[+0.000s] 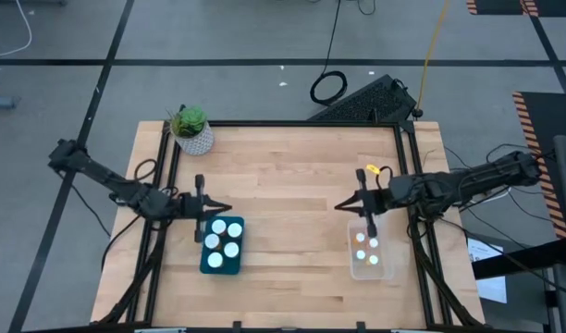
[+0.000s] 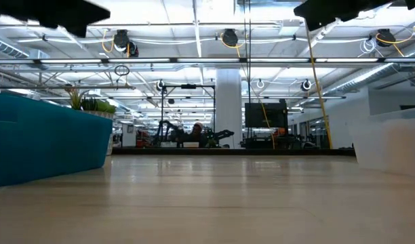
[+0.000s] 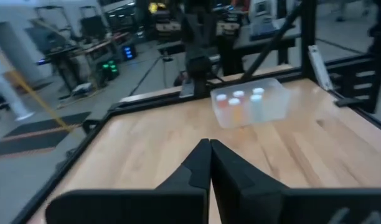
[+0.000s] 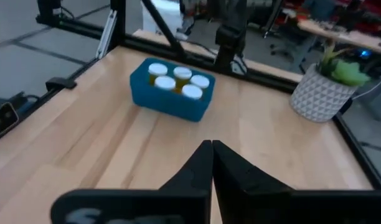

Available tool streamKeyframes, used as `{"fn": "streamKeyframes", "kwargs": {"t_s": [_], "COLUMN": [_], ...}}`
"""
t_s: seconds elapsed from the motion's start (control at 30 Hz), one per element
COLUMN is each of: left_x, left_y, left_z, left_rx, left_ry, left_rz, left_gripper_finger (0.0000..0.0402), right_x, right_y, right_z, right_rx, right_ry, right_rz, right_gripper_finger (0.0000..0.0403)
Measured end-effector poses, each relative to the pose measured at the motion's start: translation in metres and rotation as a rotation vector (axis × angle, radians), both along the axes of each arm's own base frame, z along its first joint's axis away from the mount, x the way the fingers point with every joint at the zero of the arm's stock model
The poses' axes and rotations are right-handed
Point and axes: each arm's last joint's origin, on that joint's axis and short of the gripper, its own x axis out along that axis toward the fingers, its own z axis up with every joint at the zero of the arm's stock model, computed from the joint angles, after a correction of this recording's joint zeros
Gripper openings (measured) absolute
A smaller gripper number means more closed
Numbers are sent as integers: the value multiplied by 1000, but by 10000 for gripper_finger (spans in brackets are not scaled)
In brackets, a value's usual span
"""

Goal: Pick and place medicine bottles into bin by pill shape (circle, oval)
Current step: Return to Home Position

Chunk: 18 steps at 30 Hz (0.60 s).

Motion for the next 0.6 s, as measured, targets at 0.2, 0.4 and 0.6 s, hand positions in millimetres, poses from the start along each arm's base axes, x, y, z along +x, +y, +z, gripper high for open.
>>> {"fn": "streamKeyframes", "kwargs": {"t_s": [0.2,0.4,0.6], "left_x": [-5,-13,-24], "left_y": [21,33,40], "left_z": [-32,-46,-57], "left_rx": [-45,-74,-94], "left_ry": [-5,6,-27], "left_rz": [-34,-67,-36], "left_gripper_finger": [3,13,5], "right_x": [-8,-24,-43], "right_y": [-2,-6,-10], "right_z": [-17,-45,-81], "right_rx": [-7,5,5], "right_ry": [-17,-98,-200], "right_rz": [1,0,2], "right_gripper_finger": [1,0,0]}}
